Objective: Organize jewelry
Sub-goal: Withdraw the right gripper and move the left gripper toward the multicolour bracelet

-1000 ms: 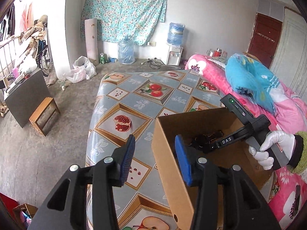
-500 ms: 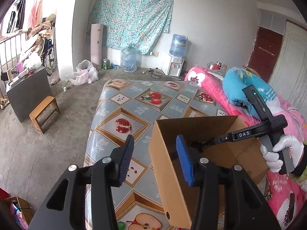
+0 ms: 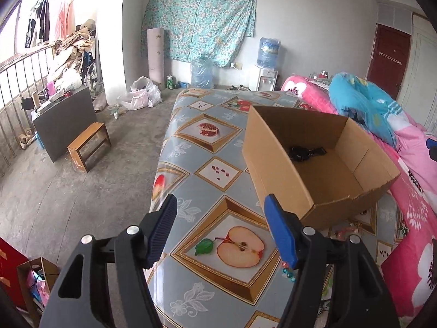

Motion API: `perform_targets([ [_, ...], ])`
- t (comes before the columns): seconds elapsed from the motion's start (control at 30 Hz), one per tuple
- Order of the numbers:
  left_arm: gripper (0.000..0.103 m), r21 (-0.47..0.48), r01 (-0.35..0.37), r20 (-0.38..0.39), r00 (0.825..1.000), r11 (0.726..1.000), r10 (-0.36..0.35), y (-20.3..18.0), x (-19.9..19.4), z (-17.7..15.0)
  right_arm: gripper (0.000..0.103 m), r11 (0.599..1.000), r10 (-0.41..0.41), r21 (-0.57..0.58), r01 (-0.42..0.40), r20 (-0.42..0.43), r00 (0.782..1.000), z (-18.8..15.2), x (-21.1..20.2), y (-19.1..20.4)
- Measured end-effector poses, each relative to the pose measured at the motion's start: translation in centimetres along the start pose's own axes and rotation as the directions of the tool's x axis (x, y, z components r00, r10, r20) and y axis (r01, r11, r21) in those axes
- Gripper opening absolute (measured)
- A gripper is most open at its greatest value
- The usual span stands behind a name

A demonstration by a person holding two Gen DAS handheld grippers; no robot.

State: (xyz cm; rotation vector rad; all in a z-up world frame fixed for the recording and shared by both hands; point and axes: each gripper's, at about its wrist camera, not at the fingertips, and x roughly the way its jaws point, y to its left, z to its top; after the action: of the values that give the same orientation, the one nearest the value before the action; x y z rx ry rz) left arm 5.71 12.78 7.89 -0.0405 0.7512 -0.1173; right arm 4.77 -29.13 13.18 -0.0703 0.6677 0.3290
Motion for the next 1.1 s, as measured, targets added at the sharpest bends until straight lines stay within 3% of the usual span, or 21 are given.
perform_targets([
  [0.03,0.065,0.015,0.013,-0.032,0.999,1.0,-0.013,-0.4,0.7,-1.1,0.095,0.999,0.006,0.049,-0.005,-0.021,1.0,-1.8,0.3,0.1],
  [0.17,0.065,0.042,0.068,-0.118,0.991,0.997,-0.063,-2.9,3.2,-5.0,0.095,0.976,-0.013,0.213,0.041,-0.131,0.991,-10.5,7.6,-0.8],
  [0.27,0.065,0.08,0.075,-0.143,0.988,0.994,-0.063,-4.7,5.0,-6.5,0.095,0.965,-0.082,0.234,0.117,-0.154,0.985,-13.4,9.9,-0.4],
  [0.43,0.065,0.139,0.105,-0.199,0.977,0.985,-0.077,-7.5,7.2,-8.0,0.095,0.978,-0.137,0.141,0.156,-0.135,0.981,-13.9,11.1,2.4],
  [0.57,0.068,0.217,0.064,-0.148,0.988,0.974,-0.032,-9.4,7.5,-8.9,0.095,0.982,-0.156,0.083,0.167,-0.133,0.979,-14.5,12.5,4.0],
  [0.67,0.071,0.216,0.056,-0.144,0.989,0.975,-0.025,-9.5,7.4,-9.0,0.095,0.981,-0.183,0.038,0.191,-0.158,0.97,-15.3,13.5,4.8],
  [0.83,0.096,0.212,0.054,-0.16,0.987,0.976,-0.02,-8.7,7.4,-9.3,0.095,0.983,-0.156,0.074,0.169,-0.157,0.975,-15.3,13.4,4.6],
  [1.1,0.098,0.183,0.045,-0.188,0.982,0.982,-0.01,-8.2,7.5,-9.1,0.095,0.986,-0.128,0.087,0.145,-0.177,0.976,-14.6,13.7,3.7],
])
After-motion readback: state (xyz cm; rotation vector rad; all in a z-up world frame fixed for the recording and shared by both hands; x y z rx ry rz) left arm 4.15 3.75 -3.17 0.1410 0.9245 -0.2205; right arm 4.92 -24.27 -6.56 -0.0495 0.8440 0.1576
